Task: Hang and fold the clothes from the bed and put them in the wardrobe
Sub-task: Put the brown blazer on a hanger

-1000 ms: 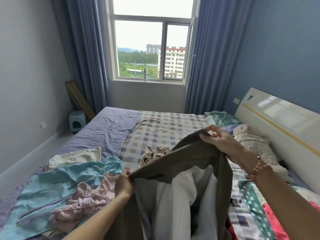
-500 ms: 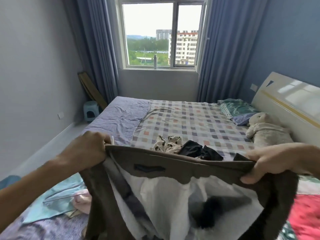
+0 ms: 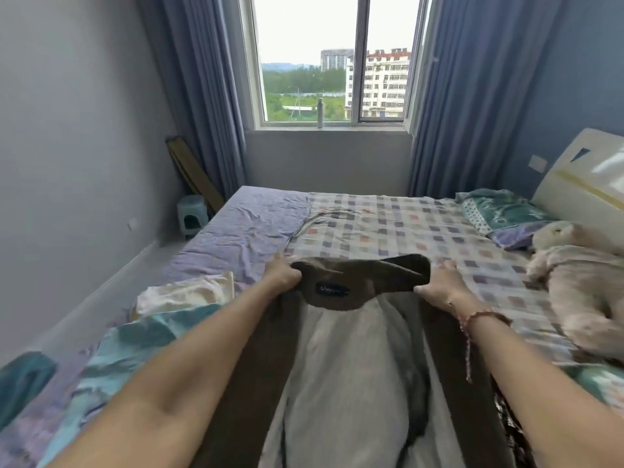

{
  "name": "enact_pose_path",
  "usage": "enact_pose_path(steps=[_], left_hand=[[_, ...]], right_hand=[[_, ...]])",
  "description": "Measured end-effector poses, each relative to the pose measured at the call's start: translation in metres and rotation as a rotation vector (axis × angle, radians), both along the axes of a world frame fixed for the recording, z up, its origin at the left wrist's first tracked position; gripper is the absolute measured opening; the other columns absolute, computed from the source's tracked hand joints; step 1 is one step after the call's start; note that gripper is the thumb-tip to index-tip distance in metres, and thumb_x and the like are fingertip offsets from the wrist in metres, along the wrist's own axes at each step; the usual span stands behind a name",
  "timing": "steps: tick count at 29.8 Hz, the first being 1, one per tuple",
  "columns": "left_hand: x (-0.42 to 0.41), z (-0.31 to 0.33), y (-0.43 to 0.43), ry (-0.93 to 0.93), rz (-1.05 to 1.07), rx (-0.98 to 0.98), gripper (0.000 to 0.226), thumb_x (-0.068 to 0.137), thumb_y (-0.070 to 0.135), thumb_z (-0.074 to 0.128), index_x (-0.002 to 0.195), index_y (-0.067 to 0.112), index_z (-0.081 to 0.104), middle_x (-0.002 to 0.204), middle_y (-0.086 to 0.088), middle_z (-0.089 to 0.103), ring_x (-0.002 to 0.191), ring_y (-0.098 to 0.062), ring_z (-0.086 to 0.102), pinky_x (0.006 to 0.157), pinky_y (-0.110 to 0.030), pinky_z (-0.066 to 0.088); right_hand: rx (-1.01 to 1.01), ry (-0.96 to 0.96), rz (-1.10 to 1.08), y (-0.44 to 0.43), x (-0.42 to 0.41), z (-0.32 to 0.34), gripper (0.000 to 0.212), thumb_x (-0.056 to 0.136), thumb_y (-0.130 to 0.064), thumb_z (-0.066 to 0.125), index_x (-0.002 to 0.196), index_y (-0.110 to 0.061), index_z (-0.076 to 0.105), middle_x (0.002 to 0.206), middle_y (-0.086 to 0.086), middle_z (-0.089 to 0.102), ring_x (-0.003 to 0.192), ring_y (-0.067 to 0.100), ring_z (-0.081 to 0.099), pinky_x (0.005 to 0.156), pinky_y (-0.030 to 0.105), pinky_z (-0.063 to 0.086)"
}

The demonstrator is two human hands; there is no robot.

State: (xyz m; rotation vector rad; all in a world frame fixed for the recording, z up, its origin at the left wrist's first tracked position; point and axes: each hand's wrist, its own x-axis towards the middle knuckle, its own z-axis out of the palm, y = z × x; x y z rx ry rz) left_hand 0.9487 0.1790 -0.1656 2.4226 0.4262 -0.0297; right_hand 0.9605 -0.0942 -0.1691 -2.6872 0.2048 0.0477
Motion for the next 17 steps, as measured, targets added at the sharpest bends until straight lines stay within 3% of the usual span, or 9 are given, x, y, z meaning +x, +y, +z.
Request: enact_pose_path(steps=[3, 5, 7, 9, 11, 13, 15, 17], left_hand=[[-0.014, -0.072, 0.011, 0.079, -0.182, -0.054, 0.065, 0.076, 0.032, 0.054, 0.134, 0.006, 0.045, 0.134, -0.018, 0.048, 0.123, -0.028, 0.045, 0.099, -0.026, 0.034], [-0.03, -0.11, 0.03, 0.108, -0.206, -0.048, 0.047, 0.083, 0.028, 0.055, 0.122, 0.002, 0.056, 0.124, -0.014, 0.058, 0.117, -0.025, 0.052, 0.093, -0.027, 0.036], [-0.05, -0.165, 0.067, 0.262, -0.189, -0.019, 0.031, 0.084, 0.018, 0.052, 0.108, 0.002, 0.061, 0.113, -0.014, 0.063, 0.109, -0.027, 0.057, 0.08, -0.027, 0.04], [-0.07, -0.209, 0.104, 0.392, -0.159, 0.001, 0.014, 0.084, 0.01, 0.052, 0.095, 0.008, 0.06, 0.109, -0.013, 0.063, 0.104, -0.026, 0.058, 0.075, -0.025, 0.038], [-0.085, -0.235, 0.134, 0.45, -0.113, -0.011, 0.004, 0.082, 0.017, 0.052, 0.08, 0.018, 0.055, 0.105, -0.01, 0.062, 0.097, -0.022, 0.058, 0.077, -0.024, 0.04], [-0.087, -0.251, 0.159, 0.463, -0.067, 0.011, 0.007, 0.082, 0.017, 0.052, 0.086, 0.015, 0.057, 0.109, -0.012, 0.062, 0.098, -0.022, 0.057, 0.075, -0.022, 0.038], [-0.085, -0.266, 0.176, 0.426, 0.004, 0.004, 0.022, 0.086, 0.009, 0.051, 0.105, 0.006, 0.061, 0.116, -0.014, 0.062, 0.106, -0.026, 0.056, 0.082, -0.025, 0.039], [-0.091, -0.288, 0.193, 0.461, 0.033, 0.011, 0.027, 0.087, 0.006, 0.05, 0.112, 0.002, 0.06, 0.118, -0.014, 0.061, 0.111, -0.03, 0.054, 0.088, -0.028, 0.04]], right_hand=[[0.099, 0.092, 0.128, 0.044, -0.004, -0.084, 0.058, 0.087, -0.017, 0.06, 0.138, -0.002, 0.035, 0.139, 0.02, 0.039, 0.13, 0.031, 0.036, 0.107, 0.033, 0.028], [0.119, 0.132, 0.153, 0.052, -0.017, -0.116, 0.047, 0.089, -0.011, 0.056, 0.133, -0.003, 0.042, 0.134, 0.019, 0.047, 0.125, 0.031, 0.044, 0.103, 0.031, 0.032], [0.169, 0.24, 0.196, 0.08, -0.021, -0.157, 0.04, 0.089, -0.009, 0.054, 0.128, -0.004, 0.048, 0.125, 0.016, 0.056, 0.116, 0.029, 0.052, 0.095, 0.029, 0.038], [0.187, 0.309, 0.232, 0.11, -0.022, -0.19, 0.035, 0.089, -0.009, 0.053, 0.124, -0.008, 0.053, 0.116, 0.012, 0.063, 0.106, 0.025, 0.058, 0.087, 0.026, 0.04], [0.231, 0.351, 0.272, 0.139, -0.027, -0.212, 0.031, 0.09, -0.009, 0.051, 0.12, -0.009, 0.057, 0.111, 0.01, 0.065, 0.101, 0.023, 0.059, 0.083, 0.025, 0.041], [0.255, 0.388, 0.314, 0.171, -0.025, -0.223, 0.027, 0.091, -0.008, 0.049, 0.116, -0.007, 0.06, 0.112, 0.012, 0.064, 0.103, 0.025, 0.058, 0.084, 0.026, 0.042], [0.282, 0.358, 0.303, 0.197, -0.021, -0.232, 0.026, 0.089, -0.004, 0.048, 0.109, -0.006, 0.064, 0.111, 0.014, 0.065, 0.102, 0.027, 0.059, 0.083, 0.027, 0.044], [0.282, 0.427, 0.364, 0.233, -0.026, -0.25, 0.026, 0.089, -0.004, 0.047, 0.108, -0.006, 0.065, 0.113, 0.013, 0.065, 0.104, 0.027, 0.059, 0.085, 0.028, 0.044]])
